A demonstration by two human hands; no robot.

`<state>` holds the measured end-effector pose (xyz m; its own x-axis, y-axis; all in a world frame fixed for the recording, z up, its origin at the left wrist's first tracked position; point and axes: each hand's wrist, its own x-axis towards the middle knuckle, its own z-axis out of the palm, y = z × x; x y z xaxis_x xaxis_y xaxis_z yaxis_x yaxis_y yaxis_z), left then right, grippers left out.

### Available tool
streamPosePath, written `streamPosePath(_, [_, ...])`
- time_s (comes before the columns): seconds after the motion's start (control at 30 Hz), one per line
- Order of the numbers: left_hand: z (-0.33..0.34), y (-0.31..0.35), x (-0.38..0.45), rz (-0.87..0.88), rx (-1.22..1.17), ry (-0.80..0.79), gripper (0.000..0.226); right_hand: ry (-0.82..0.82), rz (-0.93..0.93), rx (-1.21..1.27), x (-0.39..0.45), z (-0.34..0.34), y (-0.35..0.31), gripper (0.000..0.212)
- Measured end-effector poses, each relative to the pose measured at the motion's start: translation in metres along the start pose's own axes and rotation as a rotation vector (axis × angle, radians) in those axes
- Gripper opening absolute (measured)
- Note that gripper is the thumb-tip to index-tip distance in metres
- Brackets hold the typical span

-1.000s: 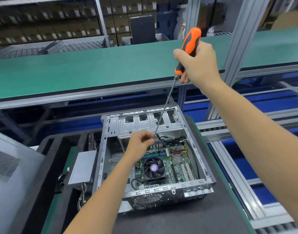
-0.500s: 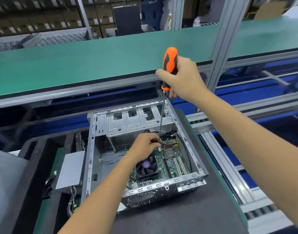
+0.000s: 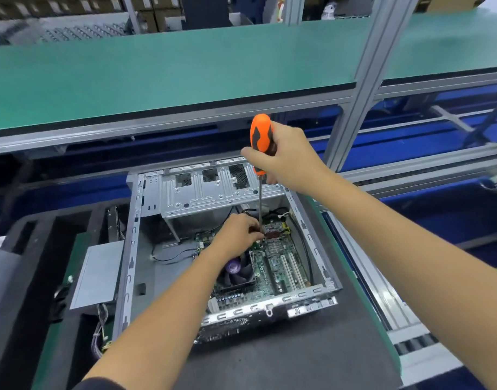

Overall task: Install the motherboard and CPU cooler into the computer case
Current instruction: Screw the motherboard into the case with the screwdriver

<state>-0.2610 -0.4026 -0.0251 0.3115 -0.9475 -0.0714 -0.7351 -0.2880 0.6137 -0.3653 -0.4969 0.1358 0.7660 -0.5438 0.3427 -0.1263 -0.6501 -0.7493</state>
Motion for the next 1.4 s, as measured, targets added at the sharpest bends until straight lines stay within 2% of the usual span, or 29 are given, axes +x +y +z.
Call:
streamPosePath(0.5, [0.006, 0.004, 0.005, 0.012, -0.051, 0.093, 0.014, -0.035, -0.102, -0.046, 0.001, -0.003, 0.001, 0.032])
streamPosePath(0.67, [0.007, 0.0, 0.002, -0.021, -0.041, 0.023, 0.006, -0.053, -0.073, -0.028, -0.002, -0.001, 0.008, 0.031])
streamPosePath(0.83, [0.003, -0.013, -0.001, -0.12, -0.054, 0.013, 0.043, -0.071, -0.083, -0.02, -0.002, -0.001, 0.009, 0.03])
streamPosePath(0.9, [0.003, -0.016, -0.003, -0.118, -0.044, -0.039, 0.047, -0.086, -0.091, -0.033, -0.003, -0.001, 0.008, 0.031])
streamPosePath(1.03, [0.014, -0.006, -0.002, -0.074, 0.107, -0.063, 0.011, -0.087, -0.09, -0.025, -0.005, -0.003, 0.009, 0.031])
streamPosePath(1.1, [0.025, 0.001, 0.0, -0.106, 0.181, -0.125, 0.014, -0.085, -0.084, -0.019, -0.005, -0.004, 0.009, 0.032])
streamPosePath(1.27, [0.04, 0.008, 0.01, -0.275, 0.265, -0.029, 0.003, -0.083, -0.095, -0.061, -0.003, -0.011, 0.008, 0.035])
streamPosePath(1.4, [0.046, 0.005, 0.015, -0.313, 0.24, 0.0, 0.011, -0.06, -0.132, -0.182, -0.001, -0.016, 0.007, 0.049])
